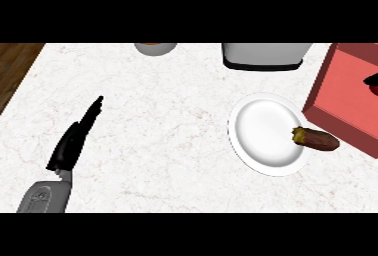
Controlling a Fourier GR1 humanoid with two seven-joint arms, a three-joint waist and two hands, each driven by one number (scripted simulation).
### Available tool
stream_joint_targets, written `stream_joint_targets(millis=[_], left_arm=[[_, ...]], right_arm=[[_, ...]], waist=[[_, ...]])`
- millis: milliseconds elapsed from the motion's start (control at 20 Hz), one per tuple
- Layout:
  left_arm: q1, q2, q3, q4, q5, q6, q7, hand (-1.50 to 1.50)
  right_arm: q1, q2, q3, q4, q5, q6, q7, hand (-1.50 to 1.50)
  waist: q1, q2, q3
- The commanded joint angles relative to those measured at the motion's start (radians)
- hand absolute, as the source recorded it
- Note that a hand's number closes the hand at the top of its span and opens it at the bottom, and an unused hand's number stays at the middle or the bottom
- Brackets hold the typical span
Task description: Pick the tomato from the plate and place it in the cardboard box
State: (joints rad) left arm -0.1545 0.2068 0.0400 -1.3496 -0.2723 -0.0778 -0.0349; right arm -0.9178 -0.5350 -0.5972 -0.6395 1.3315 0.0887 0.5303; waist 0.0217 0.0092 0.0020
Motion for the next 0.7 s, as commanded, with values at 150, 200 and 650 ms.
stream_joint_targets(millis=[150,200,650], left_arm=[[-0.025,0.012,0.012,0.030,0.003,-0.013,-0.009,0.00],[-0.016,-0.027,-0.007,0.050,-0.020,0.027,-0.018,0.00],[0.000,0.002,0.008,0.018,-0.006,-0.001,-0.016,0.00]], right_arm=[[0.016,0.018,-0.092,0.064,-0.136,-0.264,-0.229,-1.50],[0.001,0.030,-0.102,0.031,-0.160,-0.293,-0.254,-1.50],[-0.025,0.003,-0.322,0.062,-0.461,-0.417,-0.452,-1.50]], waist=[[0.010,0.006,0.001],[0.002,0.003,0.001],[-0.002,-0.001,0.000]])
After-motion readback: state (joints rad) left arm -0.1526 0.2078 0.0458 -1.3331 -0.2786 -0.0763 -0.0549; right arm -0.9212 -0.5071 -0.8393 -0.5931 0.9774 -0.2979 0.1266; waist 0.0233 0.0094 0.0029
